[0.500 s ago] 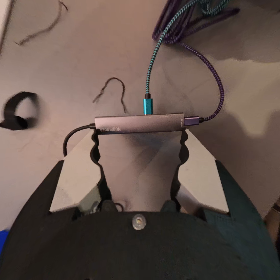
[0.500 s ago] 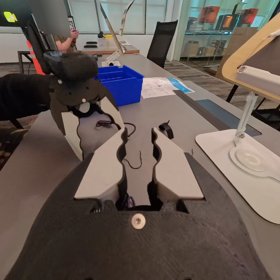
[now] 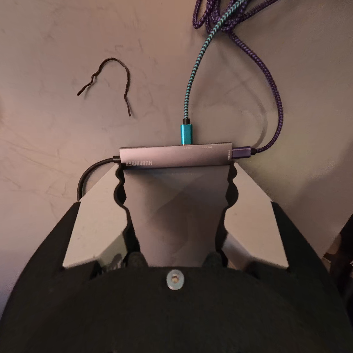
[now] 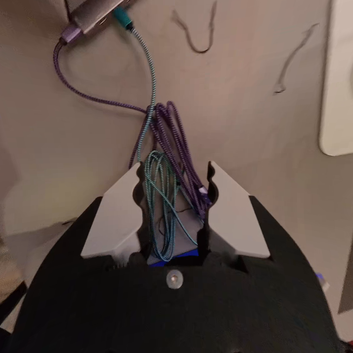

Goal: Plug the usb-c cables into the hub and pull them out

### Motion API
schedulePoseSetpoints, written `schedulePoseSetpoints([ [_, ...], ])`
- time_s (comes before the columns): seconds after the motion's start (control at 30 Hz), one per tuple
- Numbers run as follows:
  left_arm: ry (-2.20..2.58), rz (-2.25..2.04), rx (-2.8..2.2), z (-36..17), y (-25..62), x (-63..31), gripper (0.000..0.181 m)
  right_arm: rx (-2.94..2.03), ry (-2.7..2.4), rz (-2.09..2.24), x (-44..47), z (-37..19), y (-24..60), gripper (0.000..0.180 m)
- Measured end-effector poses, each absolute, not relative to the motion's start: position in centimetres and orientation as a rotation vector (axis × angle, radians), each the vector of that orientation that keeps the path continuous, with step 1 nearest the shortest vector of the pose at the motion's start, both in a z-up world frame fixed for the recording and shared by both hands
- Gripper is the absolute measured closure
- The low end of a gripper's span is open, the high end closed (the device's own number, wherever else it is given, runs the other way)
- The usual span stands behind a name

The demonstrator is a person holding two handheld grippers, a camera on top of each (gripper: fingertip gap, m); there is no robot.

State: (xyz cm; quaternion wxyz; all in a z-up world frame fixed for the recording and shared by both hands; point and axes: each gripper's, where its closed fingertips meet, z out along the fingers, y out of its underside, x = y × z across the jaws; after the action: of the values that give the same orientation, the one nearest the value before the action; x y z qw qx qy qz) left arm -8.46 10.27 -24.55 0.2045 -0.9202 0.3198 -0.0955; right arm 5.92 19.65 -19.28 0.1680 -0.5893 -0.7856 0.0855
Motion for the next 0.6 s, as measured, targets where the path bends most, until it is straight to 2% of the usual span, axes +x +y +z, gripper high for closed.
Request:
schedulePoseSetpoints([
  [0.1,0.87,-0.291,-2.559,-24.5,10.3,-8.4,0.075,-1.738,-2.386,0.11,7.2,-22.3,19.5,0.081],
  [0.13,0.865,-0.299,-2.557,-24.4,10.3,-8.3,0.074,-1.74,-2.428,0.072,7.5,-23.1,19.5,0.081],
  [0.23,0.853,-0.306,-2.551,-24.4,10.2,-8.4,0.074,-1.796,-2.468,0.083,7.6,-24.5,19.0,0.096],
  [0.3,0.851,-0.304,-2.545,-24.4,10.1,-8.4,0.074,-1.826,-2.422,0.068,7.6,-24.3,19.6,0.12],
  [0.33,0.838,-0.308,-2.545,-24.4,10.2,-8.3,0.074,-1.856,-2.416,0.073,7.7,-24.3,19.5,0.139],
  [0.37,0.83,-0.313,-2.544,-24.4,10.2,-8.3,0.075,-1.878,-2.395,0.091,7.6,-24.2,19.6,0.147],
  [0.5,0.806,-0.317,-2.525,-24.3,10.0,-8.5,0.077,-1.959,-2.262,0.121,7.2,-23.1,20.2,0.158],
  [0.57,0.792,-0.312,-2.505,-24.2,10.0,-8.7,0.097,-1.974,-2.205,0.13,7.0,-21.8,20.1,0.162],
  [0.6,0.779,-0.333,-2.498,-24.1,10.0,-8.6,0.097,-1.996,-2.161,0.185,6.5,-21.0,19.7,0.163],
])
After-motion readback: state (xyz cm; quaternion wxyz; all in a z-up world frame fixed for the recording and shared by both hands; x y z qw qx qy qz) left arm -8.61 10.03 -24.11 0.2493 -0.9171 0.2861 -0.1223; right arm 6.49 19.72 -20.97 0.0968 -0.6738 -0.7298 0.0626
